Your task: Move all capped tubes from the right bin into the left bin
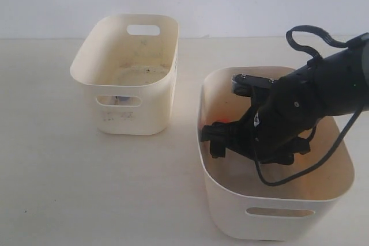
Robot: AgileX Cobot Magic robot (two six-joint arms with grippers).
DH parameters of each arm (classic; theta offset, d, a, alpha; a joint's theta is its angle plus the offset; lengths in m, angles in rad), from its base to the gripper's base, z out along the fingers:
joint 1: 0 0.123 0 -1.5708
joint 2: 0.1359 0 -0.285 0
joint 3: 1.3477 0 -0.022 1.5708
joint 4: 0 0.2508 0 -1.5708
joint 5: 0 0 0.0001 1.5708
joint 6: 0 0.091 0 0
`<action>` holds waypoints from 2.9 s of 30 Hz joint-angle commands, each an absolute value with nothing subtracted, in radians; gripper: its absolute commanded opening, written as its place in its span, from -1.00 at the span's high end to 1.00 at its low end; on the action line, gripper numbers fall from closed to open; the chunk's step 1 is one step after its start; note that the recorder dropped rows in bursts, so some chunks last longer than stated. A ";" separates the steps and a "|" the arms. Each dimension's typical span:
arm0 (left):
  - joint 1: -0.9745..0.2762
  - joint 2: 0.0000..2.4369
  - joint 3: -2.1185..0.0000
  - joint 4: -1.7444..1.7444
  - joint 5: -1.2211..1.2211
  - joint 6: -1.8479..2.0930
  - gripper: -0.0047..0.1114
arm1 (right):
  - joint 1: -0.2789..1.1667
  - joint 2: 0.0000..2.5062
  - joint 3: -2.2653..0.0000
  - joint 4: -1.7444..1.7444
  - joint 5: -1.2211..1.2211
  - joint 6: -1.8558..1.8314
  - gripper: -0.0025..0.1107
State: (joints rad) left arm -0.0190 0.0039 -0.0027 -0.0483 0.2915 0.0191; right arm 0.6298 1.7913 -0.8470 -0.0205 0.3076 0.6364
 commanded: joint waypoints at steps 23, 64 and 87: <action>-0.021 0.000 0.000 -0.057 0.295 0.017 0.85 | 0.648 1.675 -0.851 -0.013 0.276 0.627 0.96; -0.021 0.000 0.000 -0.057 0.295 0.017 0.85 | 0.768 1.659 -1.362 -0.135 0.305 0.660 0.96; -0.021 0.000 0.000 -0.057 0.295 0.017 0.85 | 0.768 2.009 -1.687 -0.135 0.418 0.619 0.94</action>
State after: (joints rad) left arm -0.0190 0.0039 -0.0027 -0.0483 0.2915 0.0191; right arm 0.7675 1.9964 -1.6795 -0.1309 0.4006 0.6363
